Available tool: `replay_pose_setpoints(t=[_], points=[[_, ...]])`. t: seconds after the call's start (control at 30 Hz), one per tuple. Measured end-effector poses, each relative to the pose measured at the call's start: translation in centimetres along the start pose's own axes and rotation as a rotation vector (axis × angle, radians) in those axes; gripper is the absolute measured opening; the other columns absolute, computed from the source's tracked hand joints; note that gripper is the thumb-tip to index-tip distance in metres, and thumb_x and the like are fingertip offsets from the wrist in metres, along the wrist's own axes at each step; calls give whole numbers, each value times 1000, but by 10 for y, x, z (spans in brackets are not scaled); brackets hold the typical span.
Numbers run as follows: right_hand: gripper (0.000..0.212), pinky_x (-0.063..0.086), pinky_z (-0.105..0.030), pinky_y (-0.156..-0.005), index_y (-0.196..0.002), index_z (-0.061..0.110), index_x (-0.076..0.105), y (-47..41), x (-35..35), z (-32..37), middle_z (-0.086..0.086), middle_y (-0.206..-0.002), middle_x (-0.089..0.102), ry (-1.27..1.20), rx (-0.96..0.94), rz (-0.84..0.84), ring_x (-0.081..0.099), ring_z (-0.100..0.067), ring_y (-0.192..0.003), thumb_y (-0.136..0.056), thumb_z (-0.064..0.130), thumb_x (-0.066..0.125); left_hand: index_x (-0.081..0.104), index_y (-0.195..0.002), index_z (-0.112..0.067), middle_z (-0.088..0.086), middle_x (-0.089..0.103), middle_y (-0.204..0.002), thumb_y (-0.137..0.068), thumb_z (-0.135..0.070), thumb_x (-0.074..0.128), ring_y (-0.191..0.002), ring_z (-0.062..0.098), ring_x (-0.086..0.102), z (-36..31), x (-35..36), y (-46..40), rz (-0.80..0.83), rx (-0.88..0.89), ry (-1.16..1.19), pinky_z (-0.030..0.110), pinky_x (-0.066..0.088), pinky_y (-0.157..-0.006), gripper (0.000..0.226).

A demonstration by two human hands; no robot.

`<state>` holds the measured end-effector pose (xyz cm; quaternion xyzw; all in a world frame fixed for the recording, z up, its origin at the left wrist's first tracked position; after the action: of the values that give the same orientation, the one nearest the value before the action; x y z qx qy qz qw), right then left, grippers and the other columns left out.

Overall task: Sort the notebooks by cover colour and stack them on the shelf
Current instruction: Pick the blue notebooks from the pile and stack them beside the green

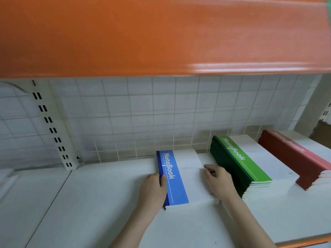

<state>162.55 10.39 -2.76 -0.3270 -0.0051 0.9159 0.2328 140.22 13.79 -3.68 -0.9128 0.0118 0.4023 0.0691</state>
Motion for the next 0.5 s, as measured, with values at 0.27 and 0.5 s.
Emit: replay_pose_setpoints(t=[0.27,0.5], points=[[27,32,-28,-60,-94,-8,59,7,10,0,-20,-84,62,-12,4,121,51,-27,-73,-96,15,45,44,-75,-13,-1,50,-77,-103,-25,26,-68,14,44,-7,1,2,-42,45,-111,23,25,-58,35],[23,28,-29,-61,-74,-3,45,11,7,8,-12,-75,48,10,-53,154,43,-24,-75,-94,8,47,49,-79,-13,7,64,-93,-103,-24,25,-72,17,47,-8,1,1,-22,10,-163,25,30,-62,35]])
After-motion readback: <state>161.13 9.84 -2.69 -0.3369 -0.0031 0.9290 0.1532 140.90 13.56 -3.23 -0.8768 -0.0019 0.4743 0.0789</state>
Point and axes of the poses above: each hand's wrist, its own y-axis away from the middle knuckle, its own x-axis out of the palm, z = x × y, the point moved 9 cm from there along -y, towards the middle knuckle
